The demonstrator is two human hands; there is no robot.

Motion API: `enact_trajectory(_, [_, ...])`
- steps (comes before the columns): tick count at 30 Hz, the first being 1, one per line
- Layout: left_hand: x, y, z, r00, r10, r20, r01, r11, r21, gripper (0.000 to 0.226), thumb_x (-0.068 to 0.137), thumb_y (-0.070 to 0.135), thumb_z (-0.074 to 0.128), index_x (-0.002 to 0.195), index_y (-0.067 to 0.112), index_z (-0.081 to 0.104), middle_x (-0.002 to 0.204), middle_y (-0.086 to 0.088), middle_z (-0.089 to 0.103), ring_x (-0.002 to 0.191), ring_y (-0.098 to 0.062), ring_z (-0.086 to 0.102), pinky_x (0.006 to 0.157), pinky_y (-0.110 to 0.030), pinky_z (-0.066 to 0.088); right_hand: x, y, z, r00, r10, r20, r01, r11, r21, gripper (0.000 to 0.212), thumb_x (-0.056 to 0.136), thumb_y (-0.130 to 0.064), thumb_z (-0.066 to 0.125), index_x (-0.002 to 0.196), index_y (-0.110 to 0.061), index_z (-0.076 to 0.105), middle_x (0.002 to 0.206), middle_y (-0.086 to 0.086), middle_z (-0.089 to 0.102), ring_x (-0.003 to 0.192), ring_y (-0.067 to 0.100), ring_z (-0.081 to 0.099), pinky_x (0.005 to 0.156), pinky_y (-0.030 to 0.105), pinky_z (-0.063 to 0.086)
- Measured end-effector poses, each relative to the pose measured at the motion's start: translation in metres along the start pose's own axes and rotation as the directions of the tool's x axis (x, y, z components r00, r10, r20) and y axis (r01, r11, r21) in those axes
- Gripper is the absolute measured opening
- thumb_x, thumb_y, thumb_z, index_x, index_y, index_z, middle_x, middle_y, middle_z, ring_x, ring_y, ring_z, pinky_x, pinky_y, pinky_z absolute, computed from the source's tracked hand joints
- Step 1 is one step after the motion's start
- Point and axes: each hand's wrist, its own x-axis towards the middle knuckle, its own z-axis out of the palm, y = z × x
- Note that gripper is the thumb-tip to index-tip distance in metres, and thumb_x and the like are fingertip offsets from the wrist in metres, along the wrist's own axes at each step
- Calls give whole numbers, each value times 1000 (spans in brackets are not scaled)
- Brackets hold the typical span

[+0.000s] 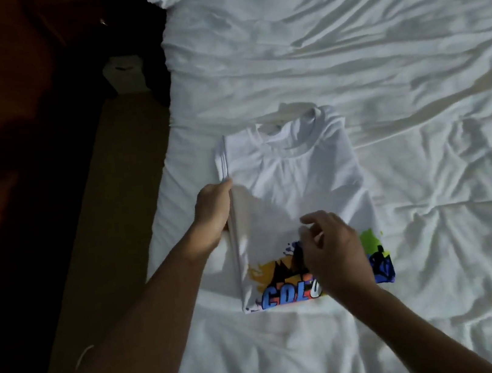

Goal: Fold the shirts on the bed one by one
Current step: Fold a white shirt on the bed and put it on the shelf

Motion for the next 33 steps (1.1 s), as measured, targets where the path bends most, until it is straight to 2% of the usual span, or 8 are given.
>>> enact_trajectory(4, [-38,-40,13,999,-37,-30,38,998,47,54,103,50,54,121,0,64,118,-20,66,107,-35,61,86,-39,46,25,40,-36,957,154,-245,-211,951,-227,37,96,-26,63,129,-11,62,124,17,58,117,38,48,98,46,38])
enact_trajectory(9, [-70,-71,35,993,-37,-111,55,985,164,62,103,58,47,131,3,56,123,-16,65,108,-32,62,87,-40,49,36,55,-46,837,546,31,-543,836,-75,55,94,-59,57,110,-5,59,100,11,65,88,31,61,75,40,49])
enact_trajectory(14, [-80,-76,47,981,92,-173,-29,941,336,48,107,52,39,116,7,54,109,-16,67,100,-36,64,83,-43,51,28,48,-42,864,500,57,-498,833,240,28,84,-38,76,98,-16,67,92,7,73,85,30,71,74,43,61])
enact_trajectory(17, [-90,-86,38,975,141,-173,-81,946,314,41,109,46,36,105,8,52,95,-13,64,93,-36,62,78,-44,49,2,46,-48,858,508,73,-493,777,393,35,83,-28,82,106,-13,61,96,9,72,84,28,73,66,38,62])
enact_trajectory(21, [-123,-121,14,976,131,-173,-70,945,320,35,111,41,36,96,13,49,80,-2,55,82,-29,57,72,-39,40,-57,69,-56,829,557,43,-543,786,296,54,79,-44,86,114,-12,61,99,7,73,83,24,74,71,43,64])
enact_trajectory(27, [-169,-173,-10,985,83,-150,-15,914,404,38,111,45,34,89,18,49,77,-7,62,75,-29,62,67,-38,41,-121,93,-62,823,563,79,-568,811,139,41,82,-52,81,79,-12,73,67,4,74,64,27,73,64,50,62])
enact_trajectory(30, [-174,-173,-7,983,96,-158,-9,879,477,44,109,54,33,95,17,52,78,-7,64,74,-28,63,67,-37,42,-125,88,-57,841,536,70,-539,824,171,55,83,-66,68,88,-11,67,75,13,72,68,33,70,61,48,59])
enact_trajectory(33, [-176,-175,0,980,121,-157,-29,869,493,40,110,49,32,103,15,52,79,-7,64,76,-28,65,66,-38,46,-126,84,-54,846,533,10,-530,838,127,45,96,-55,63,94,-11,58,84,9,67,72,25,64,60,38,51])
